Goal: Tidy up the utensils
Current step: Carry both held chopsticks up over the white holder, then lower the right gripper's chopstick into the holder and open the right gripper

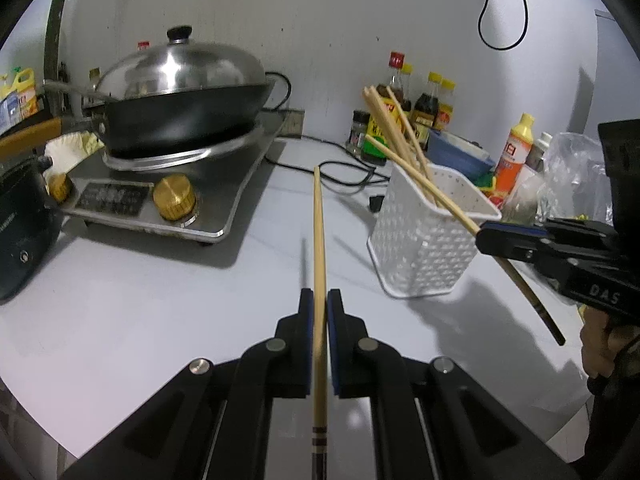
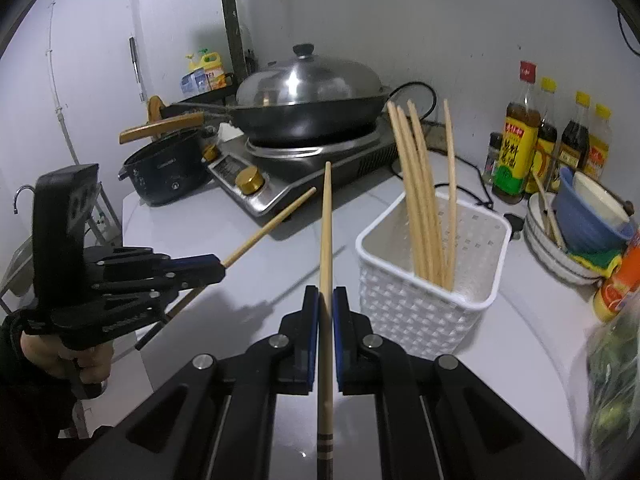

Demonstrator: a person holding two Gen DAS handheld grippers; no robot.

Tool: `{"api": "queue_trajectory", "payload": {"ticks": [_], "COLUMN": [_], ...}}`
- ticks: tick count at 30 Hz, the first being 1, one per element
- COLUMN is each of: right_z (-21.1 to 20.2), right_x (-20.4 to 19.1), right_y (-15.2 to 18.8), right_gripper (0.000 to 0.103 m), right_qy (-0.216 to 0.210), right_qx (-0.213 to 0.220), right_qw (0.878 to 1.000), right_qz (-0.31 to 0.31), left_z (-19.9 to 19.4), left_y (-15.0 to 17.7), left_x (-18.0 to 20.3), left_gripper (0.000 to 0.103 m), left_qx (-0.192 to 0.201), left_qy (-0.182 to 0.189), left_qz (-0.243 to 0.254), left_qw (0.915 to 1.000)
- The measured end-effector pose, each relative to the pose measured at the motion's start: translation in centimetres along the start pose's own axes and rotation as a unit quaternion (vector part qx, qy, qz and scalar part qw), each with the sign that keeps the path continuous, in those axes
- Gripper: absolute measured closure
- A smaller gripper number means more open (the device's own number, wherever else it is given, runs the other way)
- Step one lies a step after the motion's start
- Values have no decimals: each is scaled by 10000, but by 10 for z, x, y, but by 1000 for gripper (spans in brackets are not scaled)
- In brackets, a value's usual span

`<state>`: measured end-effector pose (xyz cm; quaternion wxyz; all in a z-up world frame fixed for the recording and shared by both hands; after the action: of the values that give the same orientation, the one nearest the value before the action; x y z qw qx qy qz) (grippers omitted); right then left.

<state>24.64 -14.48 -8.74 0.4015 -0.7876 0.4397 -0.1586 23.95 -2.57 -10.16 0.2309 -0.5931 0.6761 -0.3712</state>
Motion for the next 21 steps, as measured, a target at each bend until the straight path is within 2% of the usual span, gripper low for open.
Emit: {"api": "queue_trajectory", "payload": {"ticks": [9, 21], "right_z": [-6, -17], "right_x": [11, 41], "right_y": [-20, -45], "right_gripper": [97, 97], "right_qy": [86, 177], "right_qx": [163, 463], "right_qw": [9998, 9987], "right_qz": [-42, 115], "left_z": [-14, -15], "left_y": [-30, -67], "left_x": [7, 21], "left_gripper": [97, 97], "left_qx": [241, 571], "left_qy": [-99, -6], "left_qz": [120, 208], "left_qw": [9996, 9982]}}
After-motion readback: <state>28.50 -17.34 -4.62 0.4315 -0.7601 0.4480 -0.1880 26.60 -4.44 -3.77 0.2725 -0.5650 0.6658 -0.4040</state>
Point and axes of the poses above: each gripper's, at about its wrist camera, not at the fingertips, and z roughly the way its jaws point, x to its right, y to its underside, the point moved 10 cm from there along z, roughly the way its jaws point, and after that the axes turned 1 degree about x, right-handed, at the moved point
